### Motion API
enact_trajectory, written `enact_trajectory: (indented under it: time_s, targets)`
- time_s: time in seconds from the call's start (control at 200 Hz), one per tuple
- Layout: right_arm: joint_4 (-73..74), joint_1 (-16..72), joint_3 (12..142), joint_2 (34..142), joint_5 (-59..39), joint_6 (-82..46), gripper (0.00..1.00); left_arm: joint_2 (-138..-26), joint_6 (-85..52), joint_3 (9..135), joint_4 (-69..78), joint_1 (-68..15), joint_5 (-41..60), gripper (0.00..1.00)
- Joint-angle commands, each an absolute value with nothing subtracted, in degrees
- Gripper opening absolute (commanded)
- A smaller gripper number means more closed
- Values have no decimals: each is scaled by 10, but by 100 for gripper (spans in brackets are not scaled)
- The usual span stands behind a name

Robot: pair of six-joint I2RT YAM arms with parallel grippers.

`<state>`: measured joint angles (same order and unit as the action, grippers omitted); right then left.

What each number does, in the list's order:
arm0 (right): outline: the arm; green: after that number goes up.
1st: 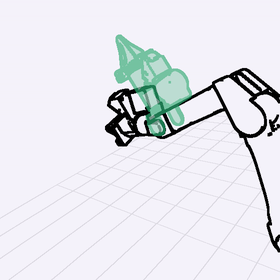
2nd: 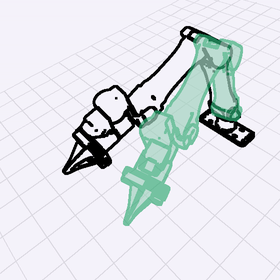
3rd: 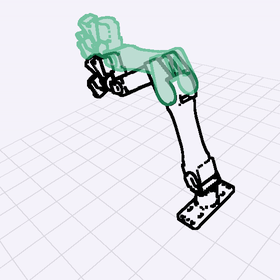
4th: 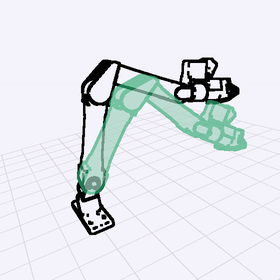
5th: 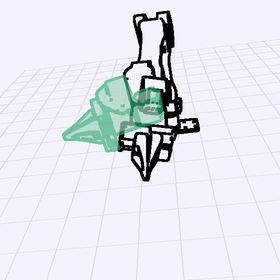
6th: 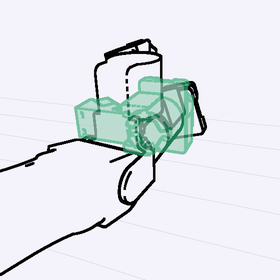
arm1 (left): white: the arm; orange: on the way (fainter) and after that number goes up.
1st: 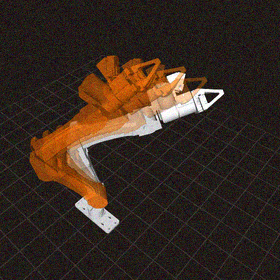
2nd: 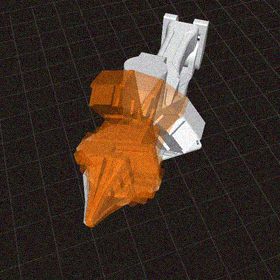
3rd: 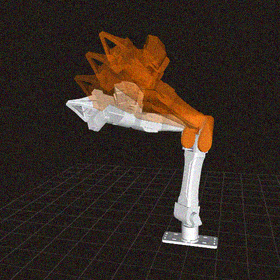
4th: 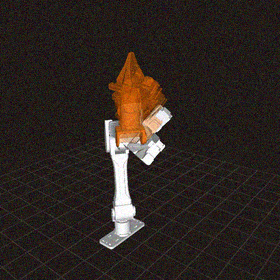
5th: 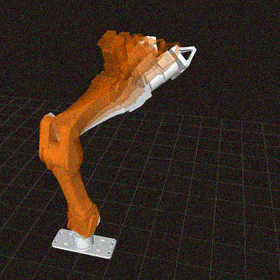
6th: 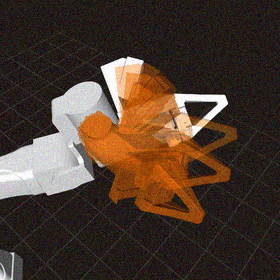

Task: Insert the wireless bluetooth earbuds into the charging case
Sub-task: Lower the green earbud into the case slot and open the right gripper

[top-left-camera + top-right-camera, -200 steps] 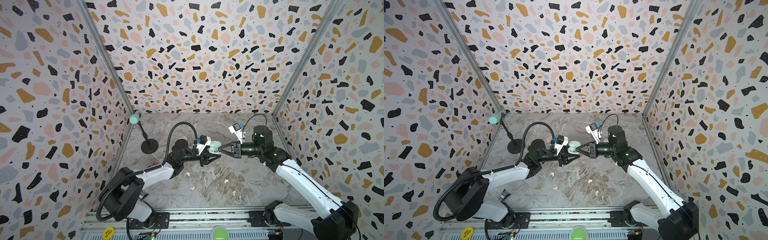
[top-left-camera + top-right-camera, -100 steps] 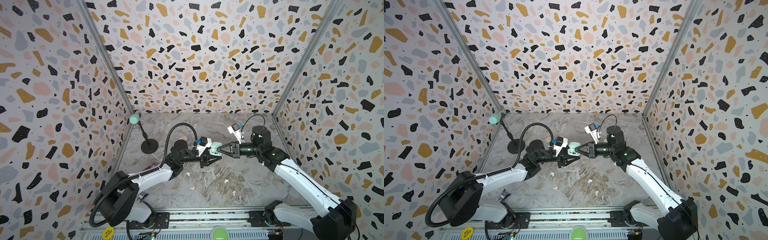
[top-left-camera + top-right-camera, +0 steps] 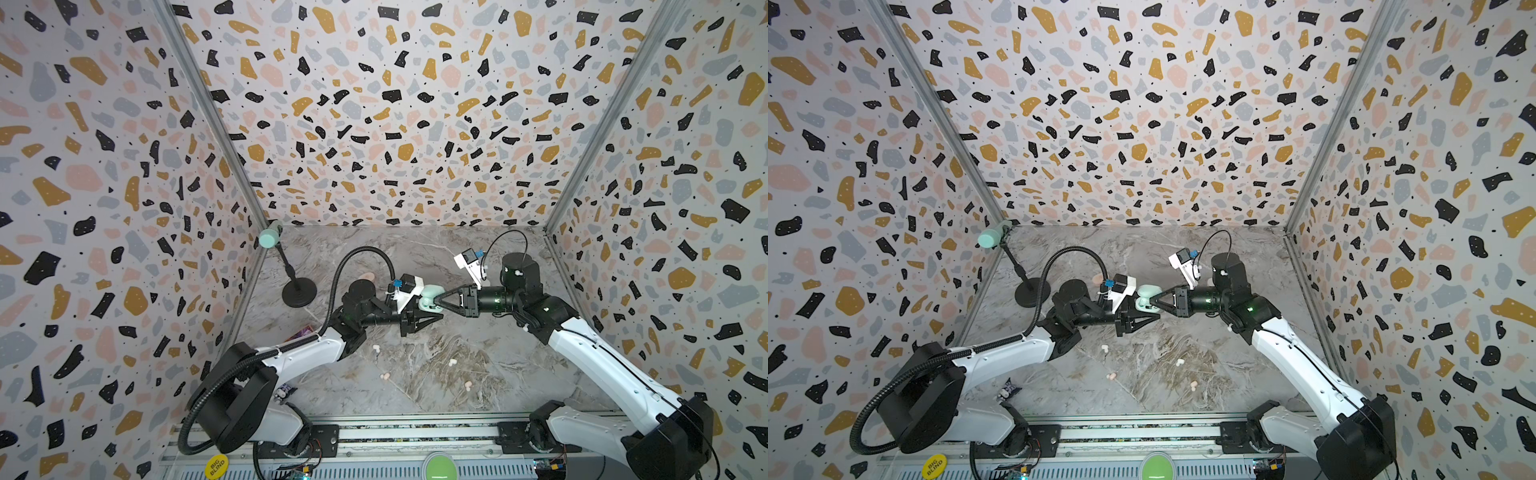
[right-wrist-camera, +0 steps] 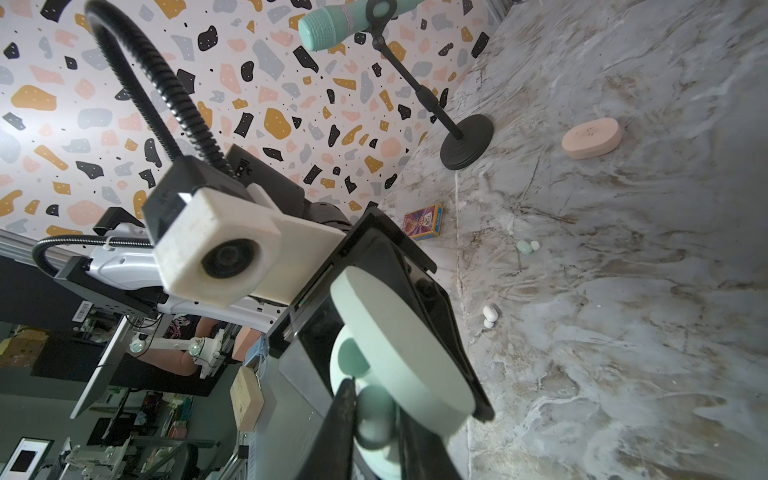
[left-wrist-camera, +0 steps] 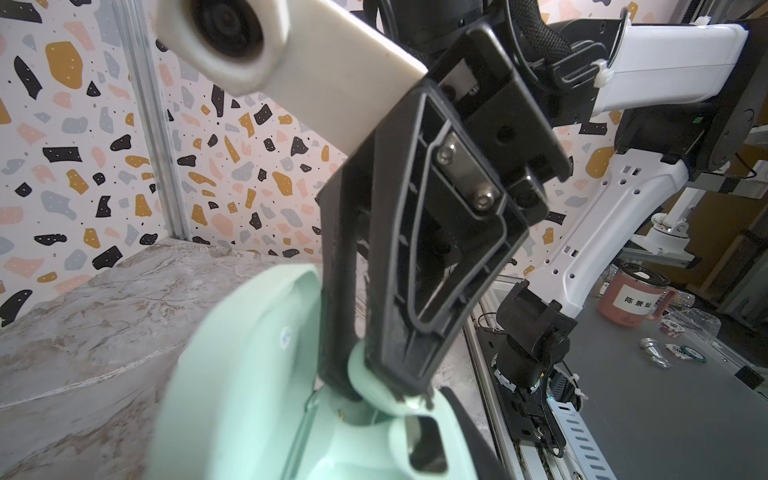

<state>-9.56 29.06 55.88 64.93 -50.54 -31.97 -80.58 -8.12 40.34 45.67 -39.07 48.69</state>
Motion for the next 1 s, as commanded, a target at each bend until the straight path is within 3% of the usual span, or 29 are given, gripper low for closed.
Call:
enact_trajectory:
  time_s: [0.0, 0.39, 0.991]
  targets:
    - [-126, 294, 573, 646, -491, -307, 25, -784, -71, 411, 497, -394, 487, 0]
    - [-166, 295, 608, 654, -465, -289, 38, -791, -71, 411, 494, -395, 488, 0]
    - [-227, 307, 657, 683, -421, -255, 41, -807, -81, 410, 500, -409, 487, 0]
